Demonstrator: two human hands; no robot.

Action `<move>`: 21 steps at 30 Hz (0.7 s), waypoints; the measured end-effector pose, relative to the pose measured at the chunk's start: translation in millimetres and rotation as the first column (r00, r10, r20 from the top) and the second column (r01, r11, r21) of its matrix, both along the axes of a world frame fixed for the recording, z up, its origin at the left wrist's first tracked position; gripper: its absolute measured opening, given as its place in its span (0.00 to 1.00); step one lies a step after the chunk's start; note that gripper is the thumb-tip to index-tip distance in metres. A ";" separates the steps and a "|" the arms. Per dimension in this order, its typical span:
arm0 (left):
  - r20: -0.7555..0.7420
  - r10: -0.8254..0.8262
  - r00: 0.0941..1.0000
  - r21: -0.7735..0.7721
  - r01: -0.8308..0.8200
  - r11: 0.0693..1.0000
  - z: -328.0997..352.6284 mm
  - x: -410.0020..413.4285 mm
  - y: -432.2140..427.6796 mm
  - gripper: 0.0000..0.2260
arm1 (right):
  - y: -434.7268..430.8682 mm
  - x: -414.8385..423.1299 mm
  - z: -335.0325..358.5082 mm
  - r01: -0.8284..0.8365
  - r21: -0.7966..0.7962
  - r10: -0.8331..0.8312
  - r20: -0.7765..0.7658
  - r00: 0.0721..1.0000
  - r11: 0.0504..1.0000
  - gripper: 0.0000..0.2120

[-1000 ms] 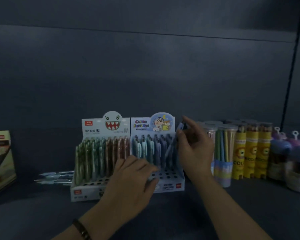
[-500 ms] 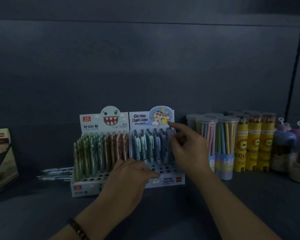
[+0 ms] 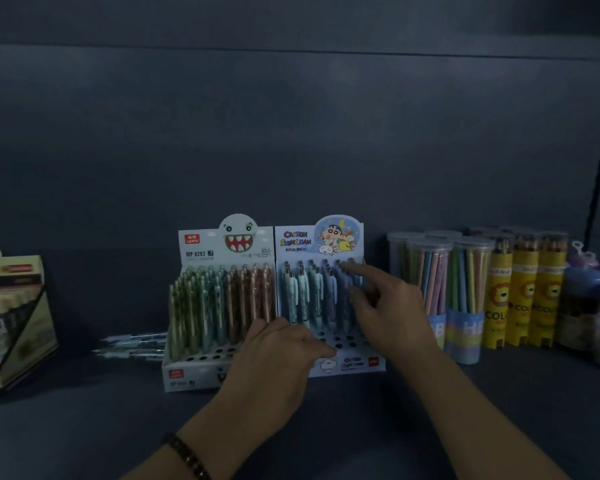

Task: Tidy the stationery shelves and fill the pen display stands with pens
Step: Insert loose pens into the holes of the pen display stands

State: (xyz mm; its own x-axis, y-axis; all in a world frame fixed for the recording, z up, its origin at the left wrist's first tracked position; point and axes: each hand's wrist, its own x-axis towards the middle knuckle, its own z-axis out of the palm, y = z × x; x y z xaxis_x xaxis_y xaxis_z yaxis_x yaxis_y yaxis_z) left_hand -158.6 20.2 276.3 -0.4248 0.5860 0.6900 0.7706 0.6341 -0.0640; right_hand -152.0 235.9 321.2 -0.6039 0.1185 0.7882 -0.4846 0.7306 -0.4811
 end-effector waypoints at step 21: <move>-0.142 0.144 0.979 0.283 -0.100 0.954 54.1 -30.4 -212.4 0.10 | -183.8 8.3 17.4 -0.226 -0.038 0.224 -0.045 0.974 0.973 0.03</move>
State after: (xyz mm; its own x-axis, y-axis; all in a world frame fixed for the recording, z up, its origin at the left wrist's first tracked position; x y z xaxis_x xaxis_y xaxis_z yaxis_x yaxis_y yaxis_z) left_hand -189.0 -192.3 330.4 -0.3529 0.3163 0.8806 0.6802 0.7330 0.0093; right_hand -143.8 52.1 338.7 -0.5869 0.0171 0.8095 -0.6536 0.5800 -0.4861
